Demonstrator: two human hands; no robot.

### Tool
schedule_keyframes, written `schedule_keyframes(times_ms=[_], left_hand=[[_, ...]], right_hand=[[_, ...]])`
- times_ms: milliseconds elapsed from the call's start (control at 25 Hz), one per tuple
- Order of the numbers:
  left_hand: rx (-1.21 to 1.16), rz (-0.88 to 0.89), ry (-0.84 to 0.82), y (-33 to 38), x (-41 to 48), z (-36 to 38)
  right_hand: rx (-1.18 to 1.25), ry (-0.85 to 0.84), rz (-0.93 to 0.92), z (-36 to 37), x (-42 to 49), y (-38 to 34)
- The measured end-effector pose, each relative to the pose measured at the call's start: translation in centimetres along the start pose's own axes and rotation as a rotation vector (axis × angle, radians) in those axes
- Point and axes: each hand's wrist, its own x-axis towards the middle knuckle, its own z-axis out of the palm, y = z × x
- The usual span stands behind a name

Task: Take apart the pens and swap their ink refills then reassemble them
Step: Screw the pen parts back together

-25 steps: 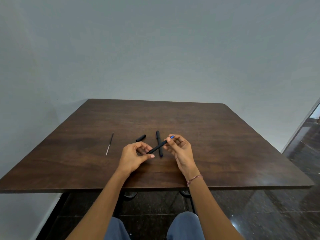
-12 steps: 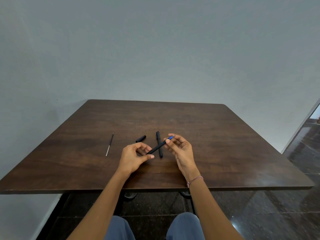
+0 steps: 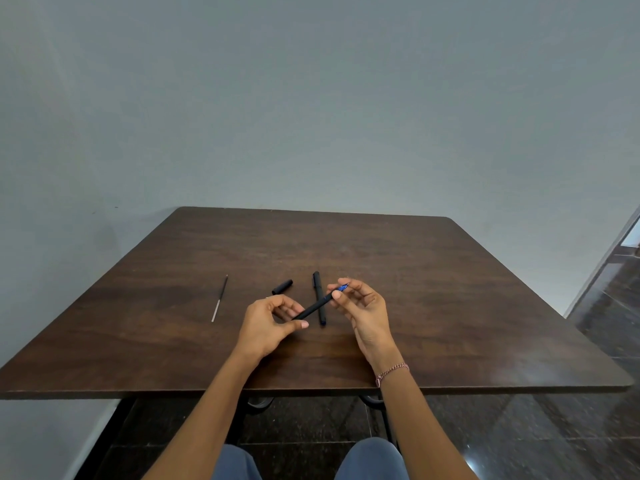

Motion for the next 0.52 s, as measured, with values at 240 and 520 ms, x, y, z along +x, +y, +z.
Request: schedule_keyframes(times_ms=[240,520], left_hand=[[0.001,0.008,0.009,-0.01,-0.03,0.07],[-0.048,-0.035,0.120,-0.43,0.15,0.16]], right_hand=[[-0.037,0.039,0.004,-0.10,0.00,0.11],[0.006,0.045,0.003,-0.11,0.13,0.14]])
